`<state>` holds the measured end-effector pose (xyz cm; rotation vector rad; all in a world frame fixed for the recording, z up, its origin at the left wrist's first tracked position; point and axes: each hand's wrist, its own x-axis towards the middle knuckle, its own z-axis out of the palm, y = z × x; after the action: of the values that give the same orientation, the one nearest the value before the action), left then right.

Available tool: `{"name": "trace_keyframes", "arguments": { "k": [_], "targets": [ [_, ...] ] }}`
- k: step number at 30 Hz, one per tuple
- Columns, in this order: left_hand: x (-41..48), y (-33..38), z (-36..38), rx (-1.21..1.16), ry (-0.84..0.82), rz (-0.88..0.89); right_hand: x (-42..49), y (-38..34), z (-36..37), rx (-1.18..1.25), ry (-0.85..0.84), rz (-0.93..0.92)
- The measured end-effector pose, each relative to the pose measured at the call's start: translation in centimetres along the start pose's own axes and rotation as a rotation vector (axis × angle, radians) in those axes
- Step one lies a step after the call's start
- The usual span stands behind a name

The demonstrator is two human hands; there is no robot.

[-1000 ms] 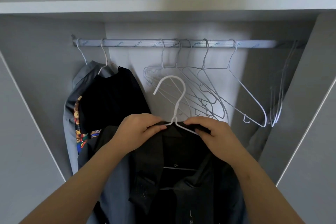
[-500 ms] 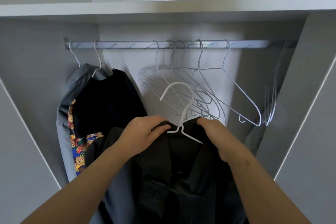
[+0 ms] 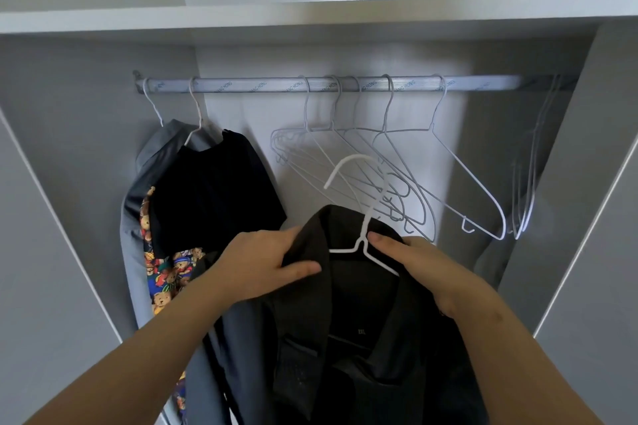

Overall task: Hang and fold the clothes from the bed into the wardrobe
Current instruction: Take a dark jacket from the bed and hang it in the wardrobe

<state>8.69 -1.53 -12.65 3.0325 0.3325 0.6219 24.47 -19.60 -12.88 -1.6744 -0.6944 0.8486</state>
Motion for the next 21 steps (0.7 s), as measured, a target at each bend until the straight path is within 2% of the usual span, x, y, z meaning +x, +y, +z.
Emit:
{"name": "trace_keyframes", "arguments": {
  "k": [5, 7, 10, 12, 16, 21],
  "targets": [
    [-0.2, -0.1, 0.8, -0.166, 0.342, -0.205, 0.1, -0.6, -0.5, -0.041, 0.089, -0.183],
    [-0.1, -0.6, 0.7, -0.18, 0.387, -0.3, -0.1, -0.6, -1.4, -0.086, 0.153, -0.18],
    [0.1, -0.6, 0.2, -0.248, 0.443, -0.388, -0.1, 0.4, -1.9, -0.486, 0.327, -0.183],
    [0.5, 0.0, 0.2, -0.261, 0.477, -0.373, -0.1, 0.6, -1.3, -0.625, 0.328, -0.217],
    [1.2, 1.6, 0.6, -0.242, 0.495, -0.287, -0.1, -0.2, -0.6, -0.565, 0.287, -0.283],
    [1.7, 1.9, 1.1, -0.248, 0.451, -0.256, -0.2, -0.4, -1.4, -0.415, 0.321, -0.194]
  ]
}}
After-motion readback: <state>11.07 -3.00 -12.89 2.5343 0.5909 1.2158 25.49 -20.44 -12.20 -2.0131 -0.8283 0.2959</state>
